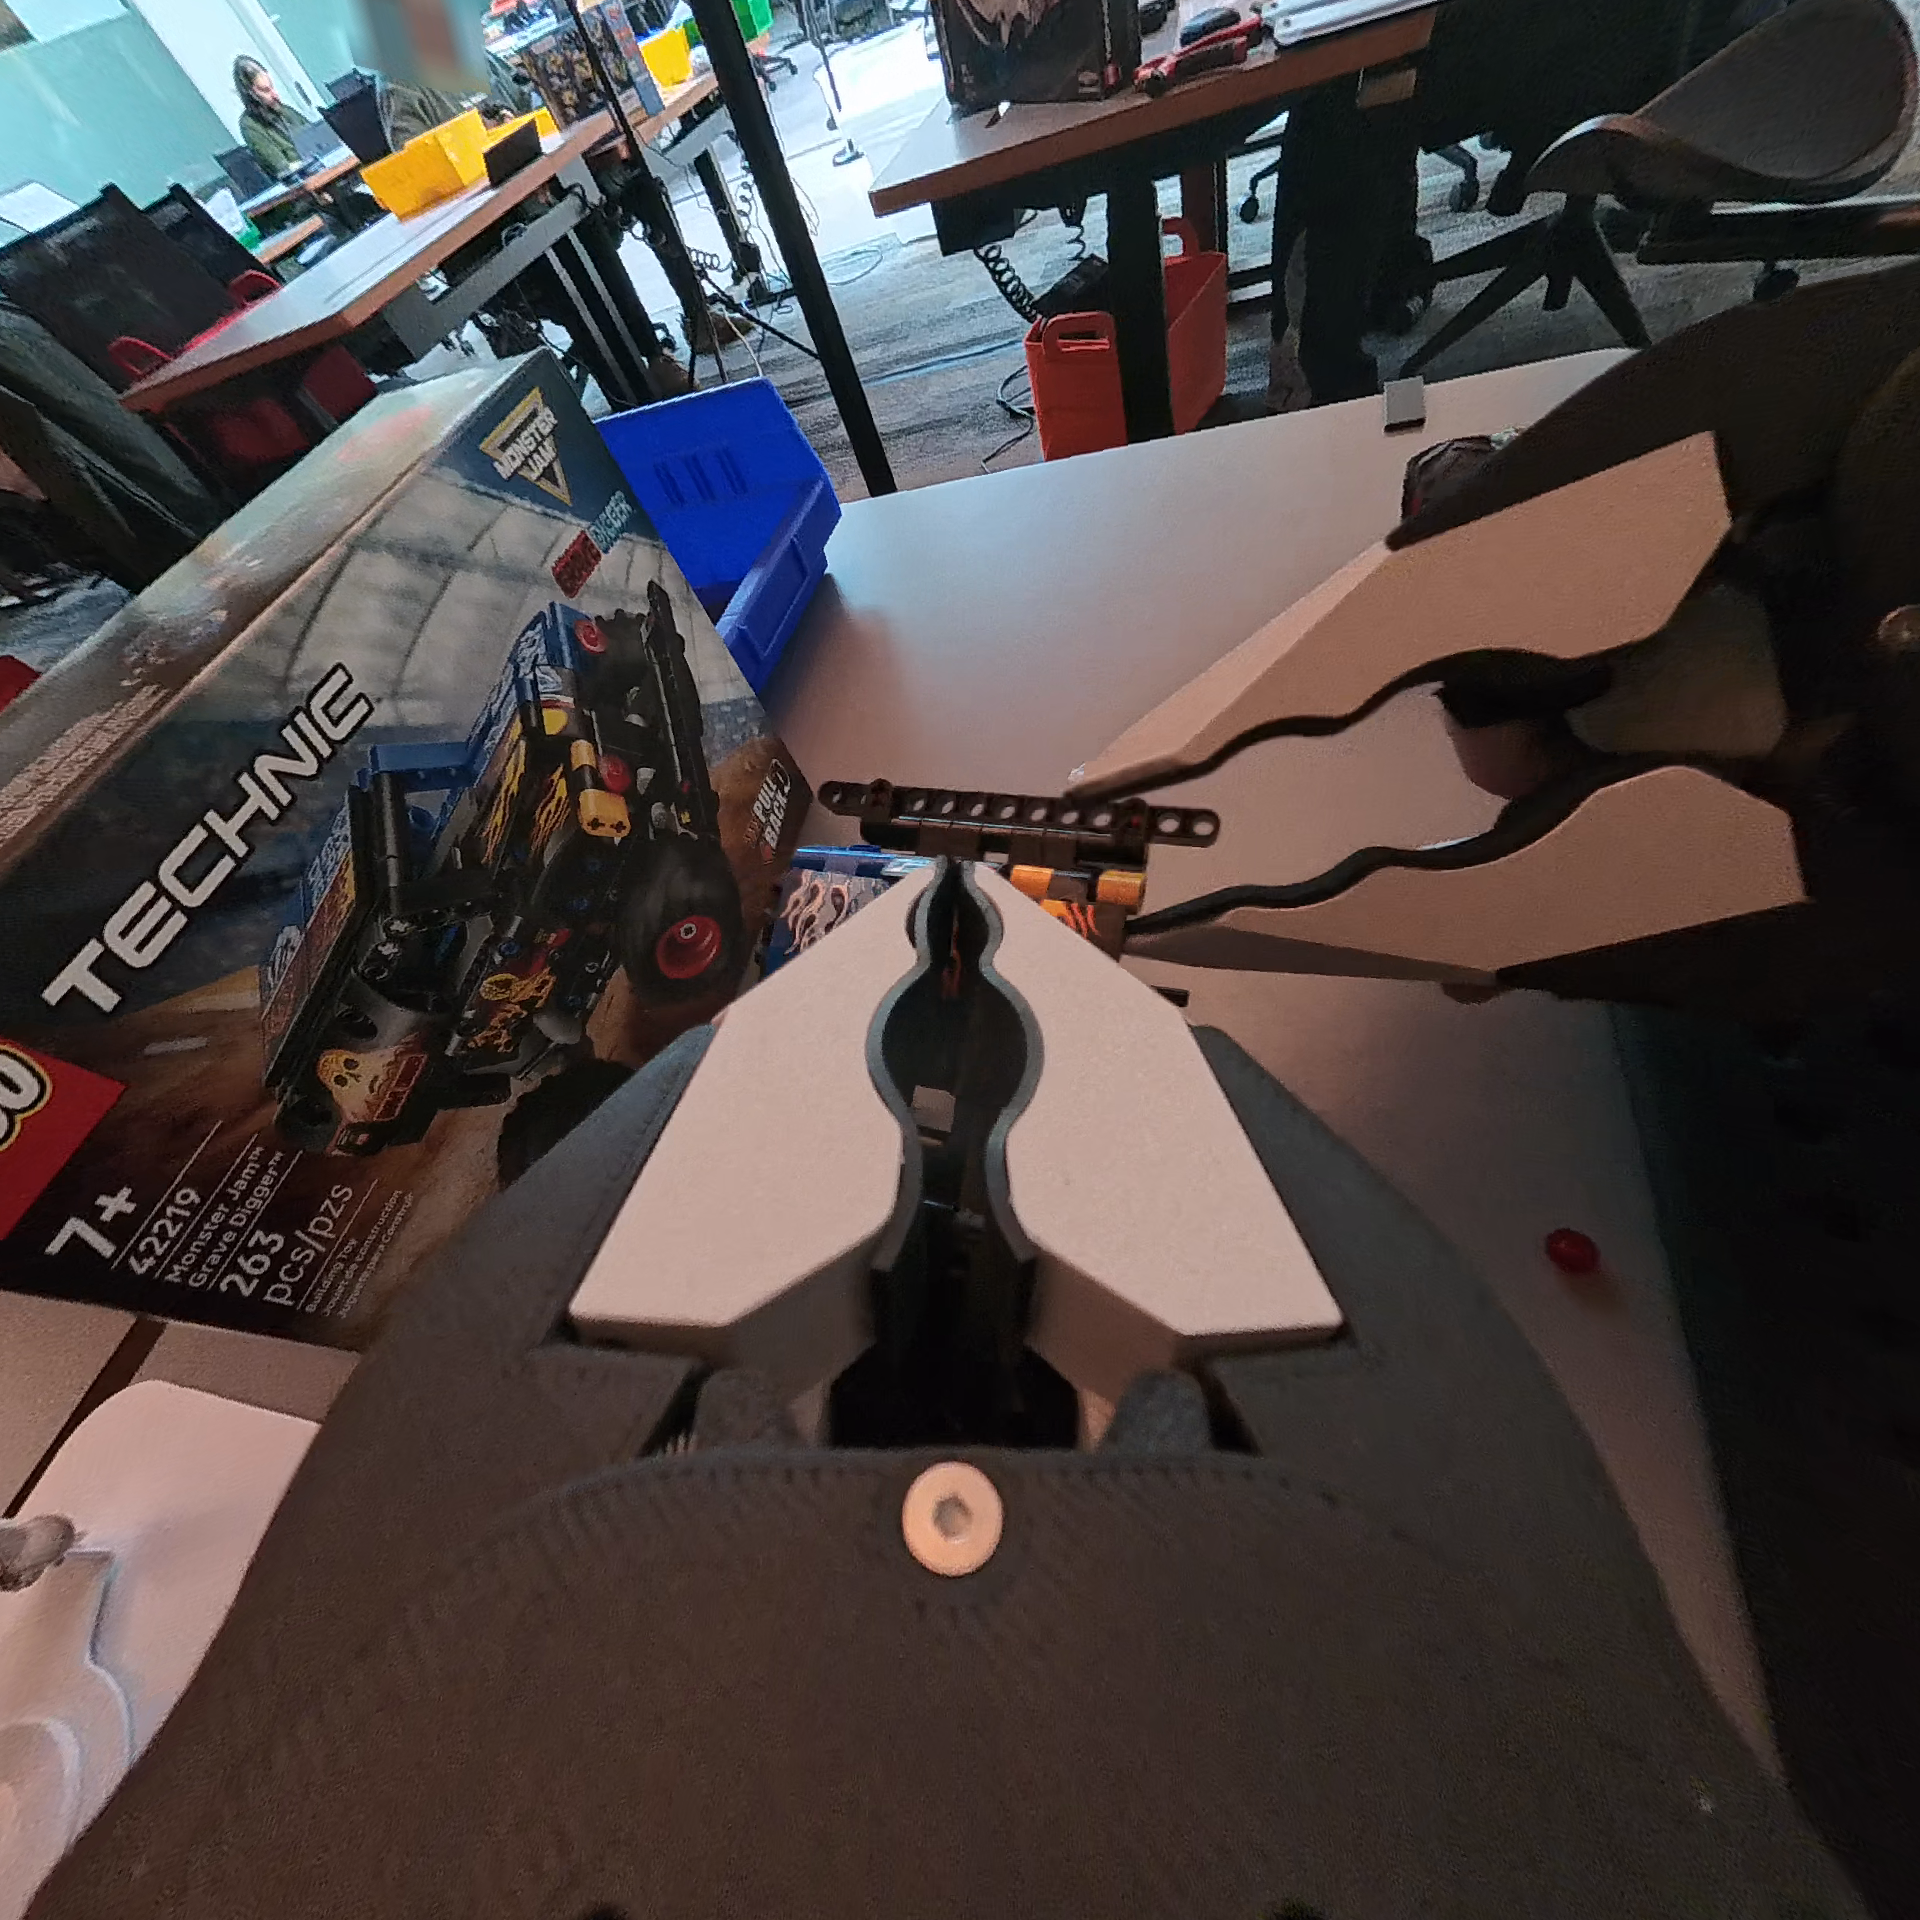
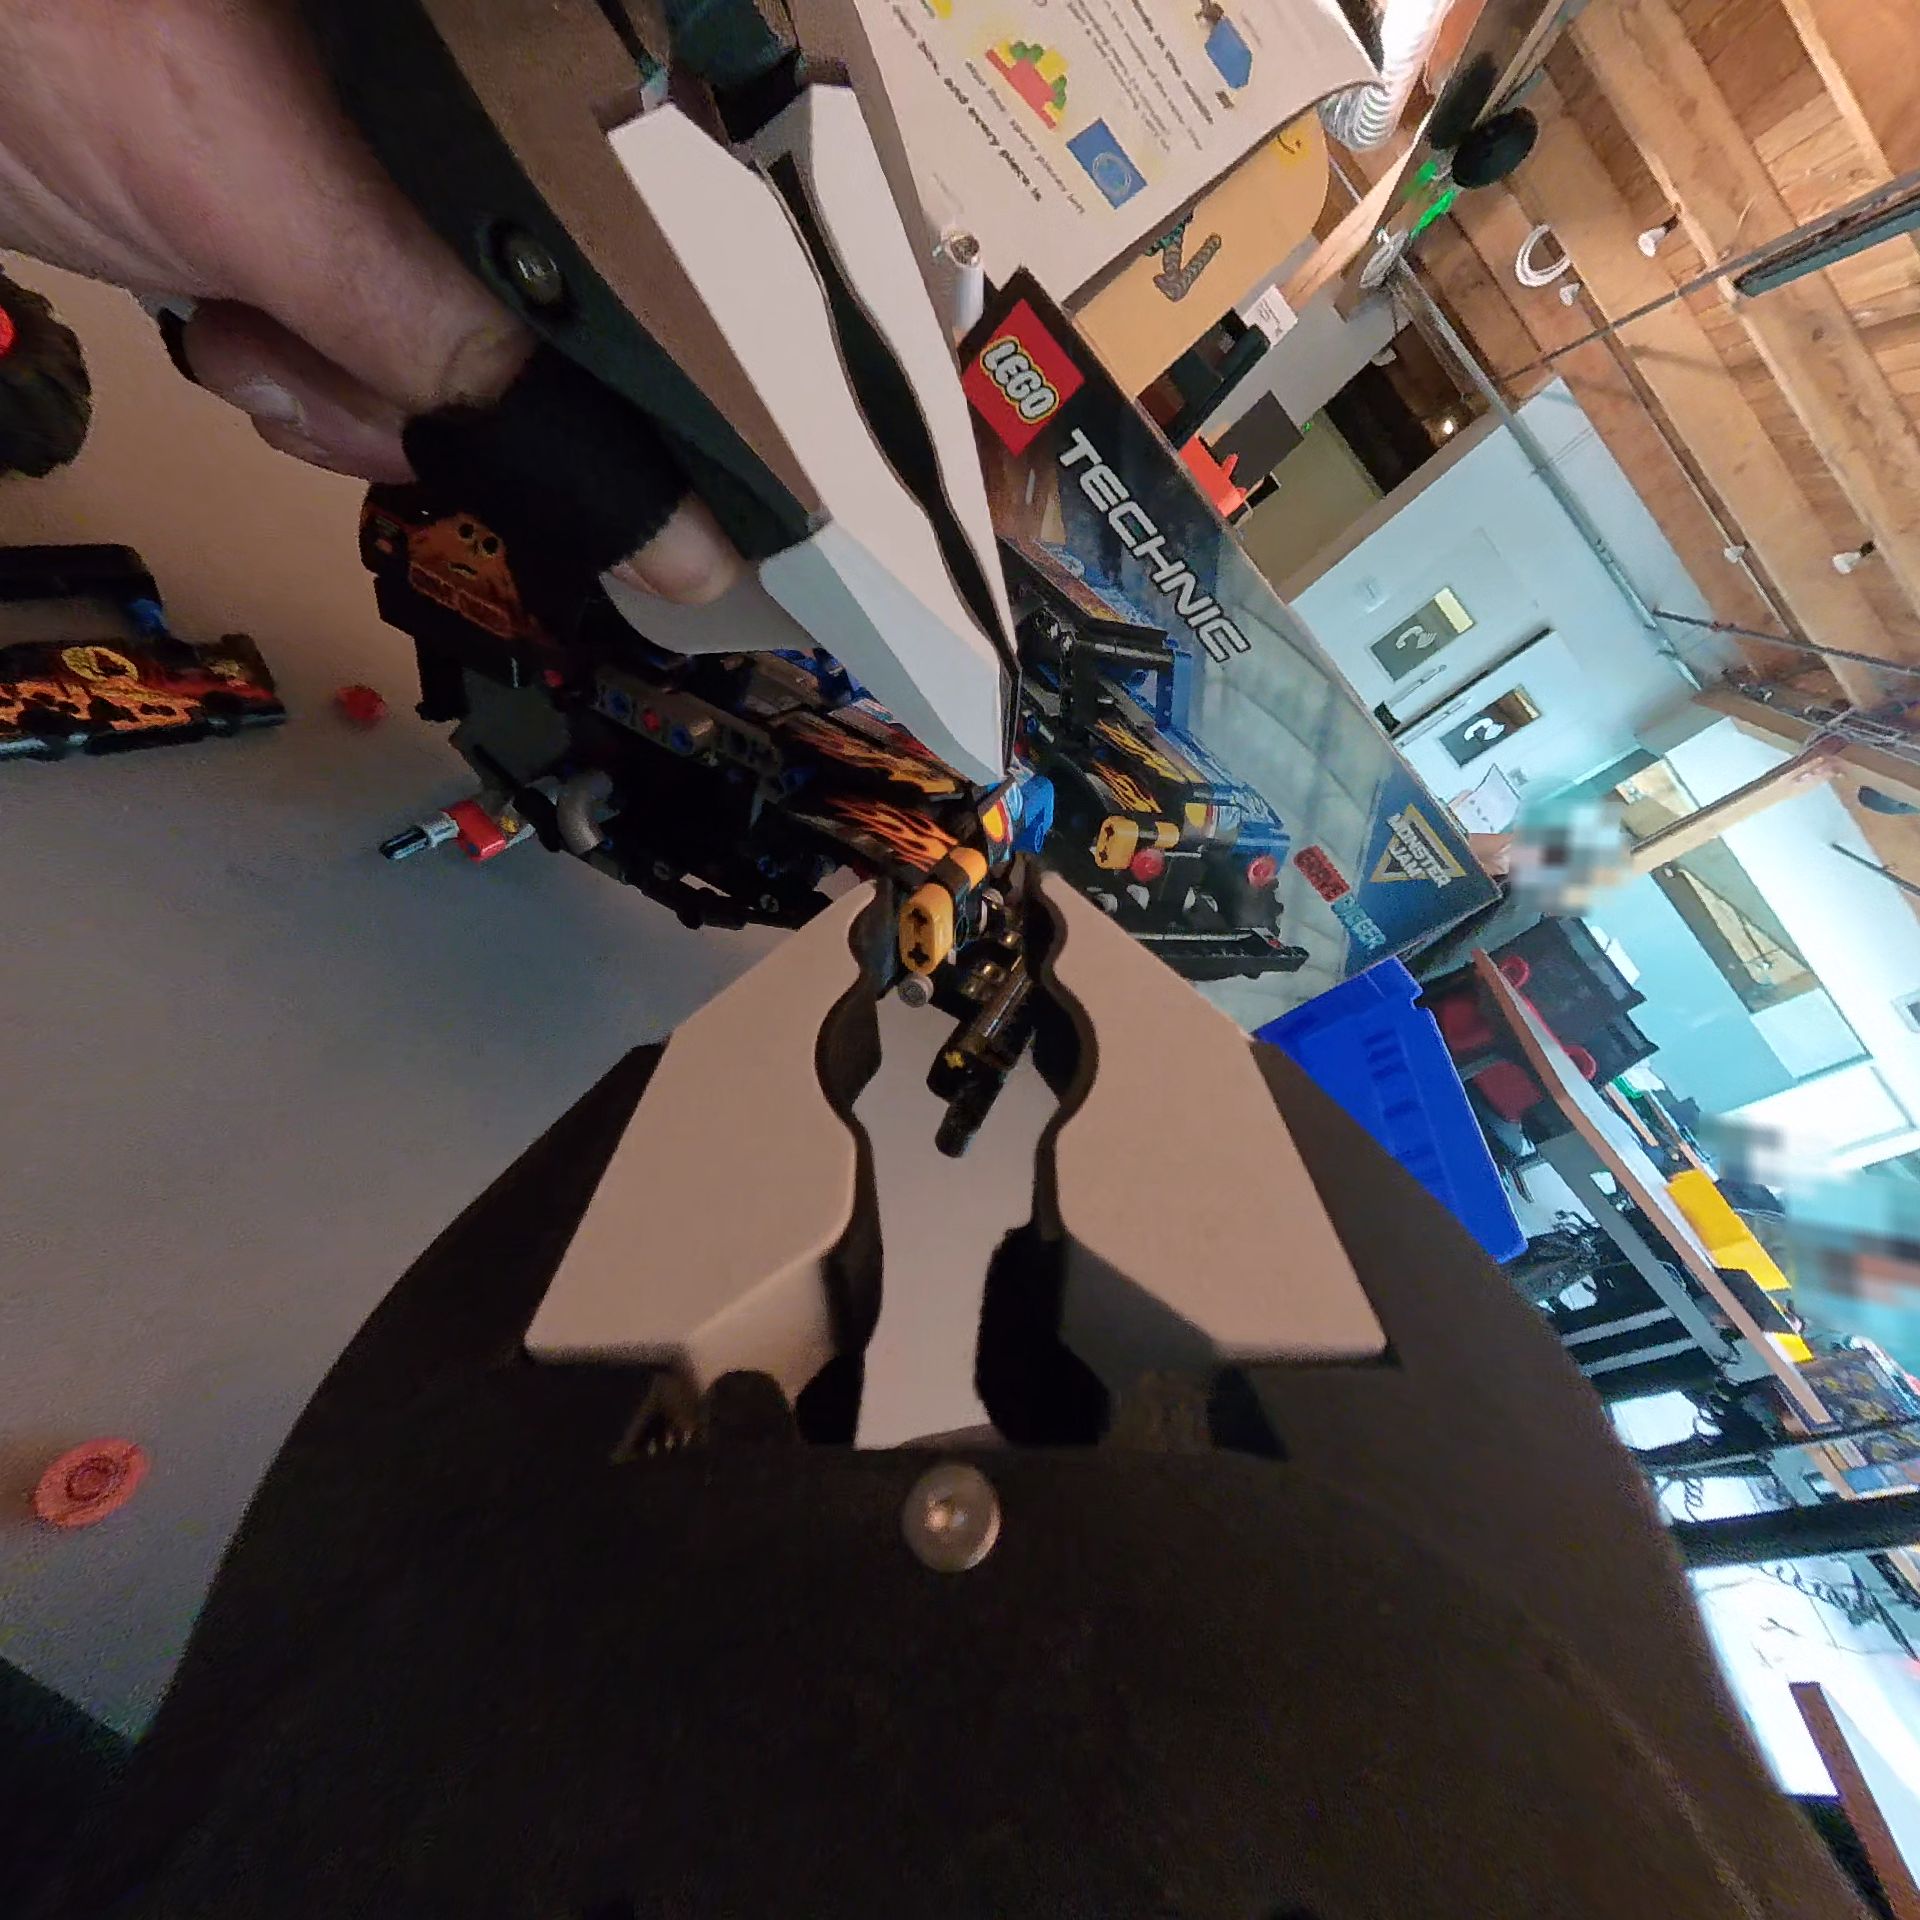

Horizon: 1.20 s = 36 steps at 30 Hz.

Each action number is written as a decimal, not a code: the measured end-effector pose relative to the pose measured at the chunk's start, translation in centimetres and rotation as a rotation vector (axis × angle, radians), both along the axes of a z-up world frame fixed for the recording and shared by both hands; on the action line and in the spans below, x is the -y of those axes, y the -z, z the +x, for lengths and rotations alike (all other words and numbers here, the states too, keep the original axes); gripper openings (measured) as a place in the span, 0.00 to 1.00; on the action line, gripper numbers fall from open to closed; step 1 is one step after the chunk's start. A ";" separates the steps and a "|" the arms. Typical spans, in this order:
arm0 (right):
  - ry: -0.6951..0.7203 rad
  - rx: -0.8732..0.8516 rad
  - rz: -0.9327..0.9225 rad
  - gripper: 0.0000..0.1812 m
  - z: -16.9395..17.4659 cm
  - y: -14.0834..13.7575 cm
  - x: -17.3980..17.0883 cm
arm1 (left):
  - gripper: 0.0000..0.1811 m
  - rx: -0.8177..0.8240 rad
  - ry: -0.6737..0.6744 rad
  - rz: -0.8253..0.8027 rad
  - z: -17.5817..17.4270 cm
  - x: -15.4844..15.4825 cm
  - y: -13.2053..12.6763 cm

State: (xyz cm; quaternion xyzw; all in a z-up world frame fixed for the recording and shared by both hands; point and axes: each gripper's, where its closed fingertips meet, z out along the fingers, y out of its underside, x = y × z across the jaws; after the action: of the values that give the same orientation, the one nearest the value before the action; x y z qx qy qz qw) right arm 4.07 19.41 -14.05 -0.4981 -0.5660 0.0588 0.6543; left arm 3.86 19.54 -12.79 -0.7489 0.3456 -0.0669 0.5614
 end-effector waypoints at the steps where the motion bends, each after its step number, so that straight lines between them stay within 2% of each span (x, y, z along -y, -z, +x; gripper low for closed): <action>1: 0.006 0.016 -0.008 0.16 -0.1 0.3 -0.1 | 0.00 -0.002 0.002 -0.001 0.1 0.0 0.1; 3: 0.005 0.077 -0.034 0.12 -0.7 1.7 -0.3 | 0.00 -0.016 0.006 -0.014 0.3 0.0 0.5; 7: 0.039 0.068 -0.015 0.07 -0.6 1.5 -0.4 | 0.01 -0.031 0.002 -0.008 0.2 0.1 0.5; 12: 0.036 0.091 0.069 0.07 -0.6 0.6 0.1 | 0.20 -0.052 0.026 -0.006 0.2 0.9 0.4; 15: 0.011 0.091 0.137 0.05 -0.9 -0.5 0.8 | 0.37 -0.041 0.009 -0.025 -1.1 1.4 -0.3; 19: -0.061 0.074 0.170 0.05 -1.7 -1.6 1.7 | 0.38 0.006 0.026 -0.065 -2.3 2.3 -0.5; 24: -0.171 0.105 0.280 0.05 -2.7 -2.3 3.3 | 0.31 0.126 0.072 -0.080 -3.2 3.1 -1.4; 29: -0.346 0.152 0.377 0.05 -4.2 -2.5 6.1 | 0.29 -0.015 0.127 0.025 -3.8 4.7 -2.8; 36: -0.504 0.191 0.406 0.06 -5.8 -2.6 8.2 | 0.31 -0.242 0.163 -0.061 -5.0 6.8 -1.5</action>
State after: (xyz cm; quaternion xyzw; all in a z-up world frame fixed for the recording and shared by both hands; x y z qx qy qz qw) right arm -1.74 11.17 -11.45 -0.2051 -0.7303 0.0578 0.6490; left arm -1.15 12.75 -11.26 -0.7377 0.4684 -0.0321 0.4852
